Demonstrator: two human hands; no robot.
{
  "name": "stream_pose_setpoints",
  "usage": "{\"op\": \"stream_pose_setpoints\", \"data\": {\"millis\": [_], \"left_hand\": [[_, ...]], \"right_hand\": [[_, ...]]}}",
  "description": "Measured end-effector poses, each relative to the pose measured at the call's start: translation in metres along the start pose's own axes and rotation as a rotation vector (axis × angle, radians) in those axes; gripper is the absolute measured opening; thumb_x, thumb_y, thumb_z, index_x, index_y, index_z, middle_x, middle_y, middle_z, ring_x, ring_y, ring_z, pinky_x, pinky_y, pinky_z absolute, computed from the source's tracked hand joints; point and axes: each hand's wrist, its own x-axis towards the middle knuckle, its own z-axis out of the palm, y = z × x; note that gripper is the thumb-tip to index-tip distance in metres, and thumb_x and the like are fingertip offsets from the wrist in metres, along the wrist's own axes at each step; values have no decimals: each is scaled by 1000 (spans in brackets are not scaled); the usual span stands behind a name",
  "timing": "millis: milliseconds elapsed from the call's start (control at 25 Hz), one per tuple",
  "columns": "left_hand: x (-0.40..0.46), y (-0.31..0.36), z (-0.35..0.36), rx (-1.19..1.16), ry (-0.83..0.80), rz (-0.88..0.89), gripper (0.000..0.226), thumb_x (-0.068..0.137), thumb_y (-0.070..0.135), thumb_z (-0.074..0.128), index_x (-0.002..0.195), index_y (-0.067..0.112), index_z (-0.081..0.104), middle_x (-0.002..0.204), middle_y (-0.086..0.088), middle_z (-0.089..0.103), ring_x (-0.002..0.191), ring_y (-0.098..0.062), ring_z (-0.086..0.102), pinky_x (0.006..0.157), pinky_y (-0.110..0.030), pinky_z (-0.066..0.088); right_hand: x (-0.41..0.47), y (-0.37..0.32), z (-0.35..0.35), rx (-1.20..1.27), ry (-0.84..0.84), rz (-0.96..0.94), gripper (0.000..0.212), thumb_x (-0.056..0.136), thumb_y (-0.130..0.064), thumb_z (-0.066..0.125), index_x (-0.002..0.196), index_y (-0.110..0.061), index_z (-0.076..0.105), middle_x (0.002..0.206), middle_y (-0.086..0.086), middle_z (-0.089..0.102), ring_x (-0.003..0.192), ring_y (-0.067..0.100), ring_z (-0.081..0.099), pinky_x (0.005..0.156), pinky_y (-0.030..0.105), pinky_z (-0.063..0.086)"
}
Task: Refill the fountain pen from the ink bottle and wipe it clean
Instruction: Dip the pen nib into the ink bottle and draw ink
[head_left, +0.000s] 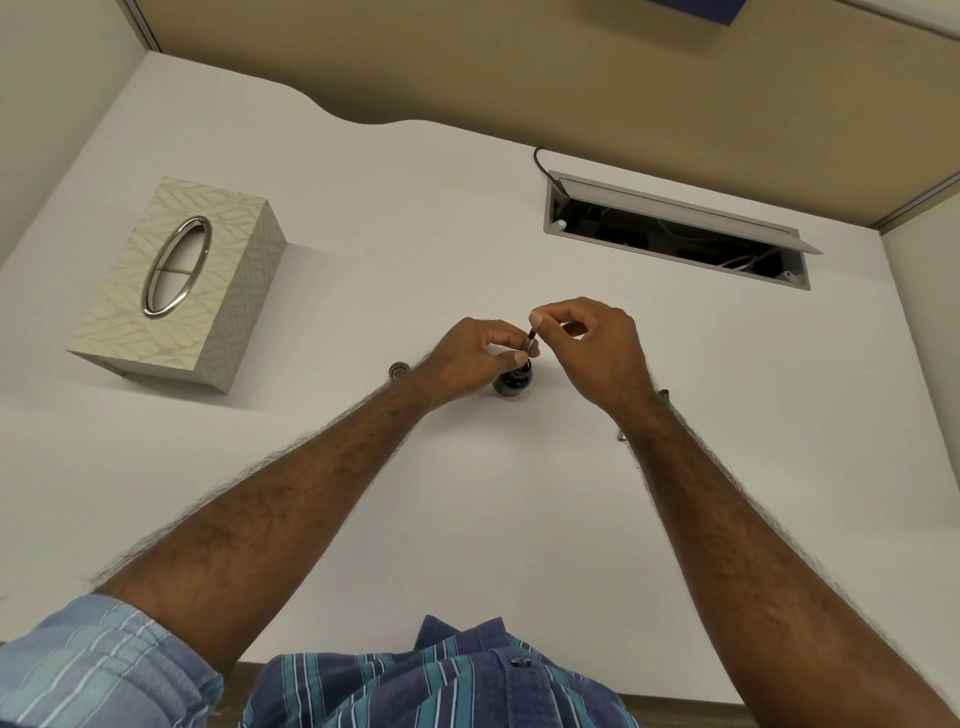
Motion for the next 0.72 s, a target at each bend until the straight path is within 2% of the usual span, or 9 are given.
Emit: {"op": "stream_pose_setpoints", "data": {"millis": [160,320,480,600,720], "left_hand": [[0,-1,0,17,10,1,16,96,13,75,108,18,85,119,3,80,113,-11,73,94,-1,43],[-2,2,1,9,9,-8,16,96,12,74,106,19,85,117,5,80,109,-4,72,90,2,42],[-3,3,1,-6,-3,-3,18,96,12,74,100,26,83,111,11,79,102,7,70,92,-1,44],[-1,2,1,-13,-1,-1,16,96,11,75,104,21,84,114,6,80,108,-2,72,93,-1,43],[-1,2,1,-8,-3,4,15,97,12,75,106,19,84,115,6,80,108,-2,71,93,0,42]], "right_hand": [[-3,2,-1,22,-33,-32,20,100,-22,72,118,-21,82,104,-11,78,85,-7,68,77,3,45],[-2,3,0,-2,-5,-42,13,99,-24,74,107,-19,84,100,-10,80,83,-13,66,75,1,44],[-1,3,0,5,11,-13,13,97,-30,77,102,-19,83,99,-10,78,82,-6,66,74,2,44],[-3,3,-1,34,-14,-28,18,99,-27,75,114,-18,82,106,-8,77,86,-1,68,75,2,45],[-3,4,-1,17,-9,-40,15,100,-24,73,110,-19,83,103,-9,79,84,-7,66,74,2,43]]}}
